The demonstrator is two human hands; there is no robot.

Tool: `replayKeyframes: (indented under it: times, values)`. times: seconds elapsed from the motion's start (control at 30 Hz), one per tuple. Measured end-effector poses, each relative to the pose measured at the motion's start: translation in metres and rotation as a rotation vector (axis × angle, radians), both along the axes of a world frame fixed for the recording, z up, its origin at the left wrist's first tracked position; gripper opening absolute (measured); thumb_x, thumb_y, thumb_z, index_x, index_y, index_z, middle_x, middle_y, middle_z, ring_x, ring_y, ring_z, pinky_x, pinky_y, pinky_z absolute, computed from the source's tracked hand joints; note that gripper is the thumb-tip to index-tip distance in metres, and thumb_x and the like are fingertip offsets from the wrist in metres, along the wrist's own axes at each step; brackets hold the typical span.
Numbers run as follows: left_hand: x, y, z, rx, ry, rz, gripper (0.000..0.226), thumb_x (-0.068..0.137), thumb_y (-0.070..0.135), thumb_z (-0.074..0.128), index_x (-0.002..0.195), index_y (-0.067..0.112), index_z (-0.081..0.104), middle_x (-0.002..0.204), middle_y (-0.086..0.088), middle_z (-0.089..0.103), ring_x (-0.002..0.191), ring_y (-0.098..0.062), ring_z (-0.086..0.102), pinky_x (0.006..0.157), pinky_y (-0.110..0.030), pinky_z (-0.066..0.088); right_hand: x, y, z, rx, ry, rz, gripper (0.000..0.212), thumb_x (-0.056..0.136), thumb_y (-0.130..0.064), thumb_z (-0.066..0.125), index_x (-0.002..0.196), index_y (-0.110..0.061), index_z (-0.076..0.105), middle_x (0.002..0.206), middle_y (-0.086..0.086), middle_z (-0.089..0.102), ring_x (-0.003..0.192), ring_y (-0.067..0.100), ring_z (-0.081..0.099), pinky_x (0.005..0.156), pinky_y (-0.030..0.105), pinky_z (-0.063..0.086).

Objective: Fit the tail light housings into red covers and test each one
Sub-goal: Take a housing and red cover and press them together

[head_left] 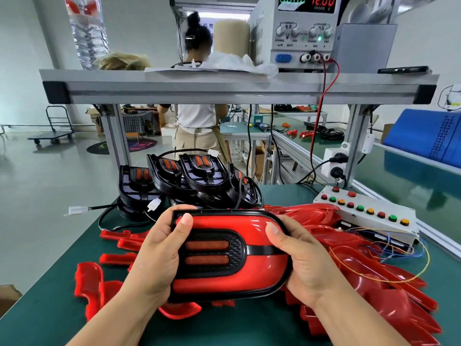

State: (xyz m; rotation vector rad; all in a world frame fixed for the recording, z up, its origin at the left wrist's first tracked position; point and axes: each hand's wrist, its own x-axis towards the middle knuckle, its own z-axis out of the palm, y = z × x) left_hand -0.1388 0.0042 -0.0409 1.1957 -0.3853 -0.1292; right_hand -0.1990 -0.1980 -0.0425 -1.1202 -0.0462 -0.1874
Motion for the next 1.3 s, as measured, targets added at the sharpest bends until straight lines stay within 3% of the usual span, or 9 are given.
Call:
replayKeyframes:
  times: [0.33, 0.57, 0.73, 0.83, 0.93, 1.07, 1.17, 1.23, 1.3]
  values:
    - [0.0, 0.001, 0.001, -0.008, 0.175, -0.168, 0.056, 0.08, 0.057, 0.054, 0.124, 0.023, 0.061, 0.109, -0.029, 0.069, 0.091, -0.049, 0.069, 0.067, -0.053, 0.058, 0.002, -0.007, -0.001, -0.018, 0.029, 0.054, 0.029, 0.081, -0.025, 0.065, 0.104, -0.01, 0.075, 0.106, 0.02, 0.072, 0.09, 0.029, 0.072, 0.072, 0.04, 0.059]
    - [-0.001, 0.002, 0.001, 0.021, 0.183, -0.111, 0.042, 0.077, 0.051, 0.061, 0.115, 0.036, 0.061, 0.104, -0.028, 0.07, 0.087, -0.049, 0.069, 0.067, -0.053, 0.058, -0.004, -0.003, 0.004, -0.024, 0.075, 0.055, 0.049, 0.077, -0.04, 0.067, 0.111, -0.005, 0.071, 0.115, 0.024, 0.068, 0.109, 0.043, 0.064, 0.09, 0.06, 0.051]
    - [-0.001, 0.016, 0.001, 0.024, 0.177, -0.103, 0.037, 0.075, 0.04, 0.067, 0.111, 0.033, 0.066, 0.103, -0.029, 0.07, 0.087, -0.05, 0.069, 0.067, -0.053, 0.058, -0.01, -0.001, 0.014, 0.023, 0.11, 0.145, 0.054, 0.086, -0.053, 0.052, 0.113, -0.01, 0.072, 0.118, 0.02, 0.068, 0.108, 0.036, 0.066, 0.079, 0.046, 0.058]
    - [-0.002, 0.022, 0.005, -0.007, 0.196, -0.064, 0.034, 0.074, 0.041, 0.066, 0.107, 0.03, 0.069, 0.101, -0.029, 0.071, 0.083, -0.049, 0.07, 0.063, -0.053, 0.058, 0.007, -0.012, 0.022, -0.18, 0.175, 0.004, 0.052, 0.096, -0.05, 0.041, 0.104, -0.012, 0.075, 0.107, 0.014, 0.073, 0.095, 0.03, 0.071, 0.08, 0.042, 0.057]
    - [-0.001, 0.021, 0.008, -0.035, 0.199, 0.005, 0.026, 0.075, 0.04, 0.065, 0.094, 0.025, 0.074, 0.095, -0.029, 0.072, 0.075, -0.047, 0.071, 0.056, -0.048, 0.058, 0.039, -0.019, 0.032, -0.423, 0.225, -0.11, 0.026, 0.097, -0.017, 0.053, 0.105, 0.002, 0.07, 0.089, 0.015, 0.07, 0.074, 0.026, 0.065, 0.069, 0.036, 0.053]
    - [-0.001, 0.02, 0.013, -0.097, 0.209, 0.03, 0.026, 0.073, 0.037, 0.065, 0.089, 0.02, 0.077, 0.093, -0.03, 0.071, 0.071, -0.046, 0.071, 0.053, -0.045, 0.058, 0.091, -0.016, 0.044, -0.99, 0.186, -0.152, 0.032, 0.092, -0.015, 0.061, 0.124, -0.016, 0.065, 0.118, 0.005, 0.067, 0.106, 0.018, 0.063, 0.089, 0.024, 0.049]
    - [-0.003, 0.021, 0.014, -0.136, 0.234, 0.006, 0.03, 0.074, 0.034, 0.066, 0.093, 0.014, 0.077, 0.096, -0.032, 0.07, 0.073, -0.047, 0.07, 0.057, -0.047, 0.058, 0.126, -0.008, 0.045, -1.146, 0.255, -0.054, 0.04, 0.096, -0.028, 0.057, 0.134, -0.015, 0.055, 0.131, 0.004, 0.059, 0.118, 0.021, 0.056, 0.099, 0.029, 0.042]
    - [-0.003, 0.023, 0.014, -0.151, 0.247, -0.007, 0.03, 0.075, 0.033, 0.066, 0.093, 0.012, 0.077, 0.097, -0.032, 0.07, 0.074, -0.048, 0.07, 0.057, -0.047, 0.058, 0.14, -0.003, 0.044, -1.399, 0.304, 0.021, 0.027, 0.098, -0.021, 0.051, 0.12, -0.011, 0.062, 0.121, 0.007, 0.06, 0.111, 0.022, 0.057, 0.097, 0.033, 0.043]
    - [-0.002, 0.024, 0.014, -0.161, 0.26, 0.0, 0.029, 0.075, 0.033, 0.065, 0.091, 0.012, 0.077, 0.096, -0.032, 0.07, 0.072, -0.047, 0.07, 0.056, -0.046, 0.058, 0.148, -0.004, 0.042, -1.647, 0.323, -0.061, 0.017, 0.096, -0.011, 0.046, 0.085, -0.016, 0.058, 0.095, 0.008, 0.058, 0.087, 0.021, 0.055, 0.082, 0.034, 0.045]
